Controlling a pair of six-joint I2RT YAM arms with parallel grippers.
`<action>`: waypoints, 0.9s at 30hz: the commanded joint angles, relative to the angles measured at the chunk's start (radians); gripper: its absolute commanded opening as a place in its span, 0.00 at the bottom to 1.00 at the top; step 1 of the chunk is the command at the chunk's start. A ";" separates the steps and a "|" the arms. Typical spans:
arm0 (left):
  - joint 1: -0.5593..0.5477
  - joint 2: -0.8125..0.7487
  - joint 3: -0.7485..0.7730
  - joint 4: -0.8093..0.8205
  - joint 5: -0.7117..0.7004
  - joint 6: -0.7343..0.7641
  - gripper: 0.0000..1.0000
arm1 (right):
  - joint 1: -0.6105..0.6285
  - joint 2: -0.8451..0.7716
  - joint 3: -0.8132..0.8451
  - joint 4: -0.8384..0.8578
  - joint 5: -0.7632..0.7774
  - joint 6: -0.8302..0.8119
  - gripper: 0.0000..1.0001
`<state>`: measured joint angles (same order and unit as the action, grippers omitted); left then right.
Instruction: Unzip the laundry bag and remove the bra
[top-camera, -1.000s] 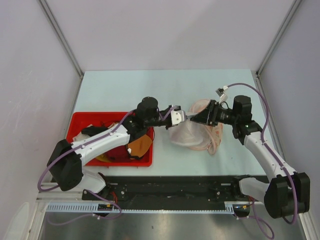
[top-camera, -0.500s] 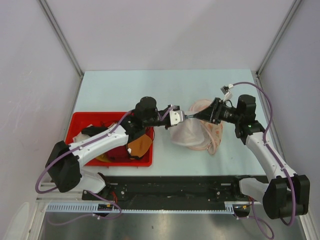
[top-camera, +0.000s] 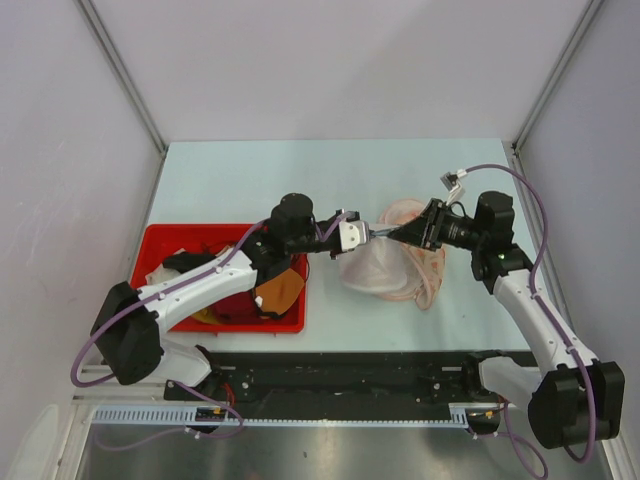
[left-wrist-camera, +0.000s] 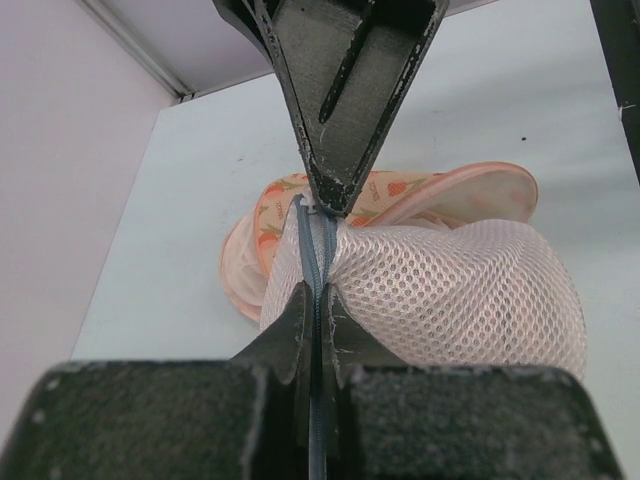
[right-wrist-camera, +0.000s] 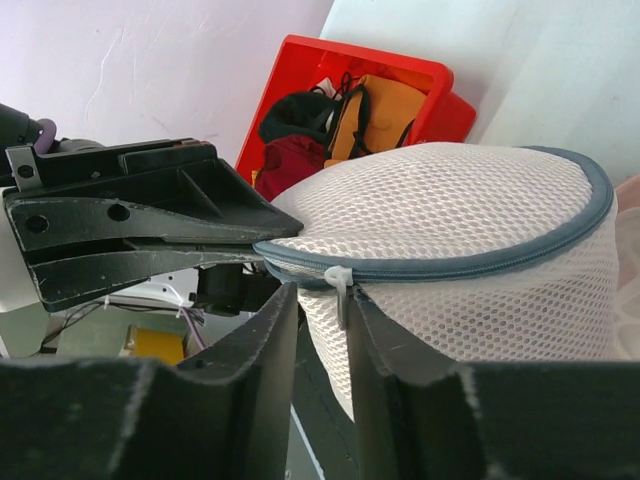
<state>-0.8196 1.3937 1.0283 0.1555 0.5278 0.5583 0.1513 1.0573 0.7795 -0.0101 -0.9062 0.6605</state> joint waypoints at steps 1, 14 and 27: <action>-0.001 -0.019 0.019 0.046 0.051 0.041 0.00 | 0.010 -0.029 0.037 -0.048 0.015 -0.041 0.23; 0.013 -0.038 0.016 0.009 0.066 0.092 0.00 | -0.054 -0.013 0.032 -0.194 0.208 -0.125 0.00; 0.019 -0.036 0.015 0.021 0.144 0.071 0.00 | 0.022 0.109 -0.028 -0.088 0.395 -0.111 0.00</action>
<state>-0.8062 1.3937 1.0283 0.1158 0.5911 0.6033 0.1120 1.1786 0.7551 -0.1436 -0.6292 0.5655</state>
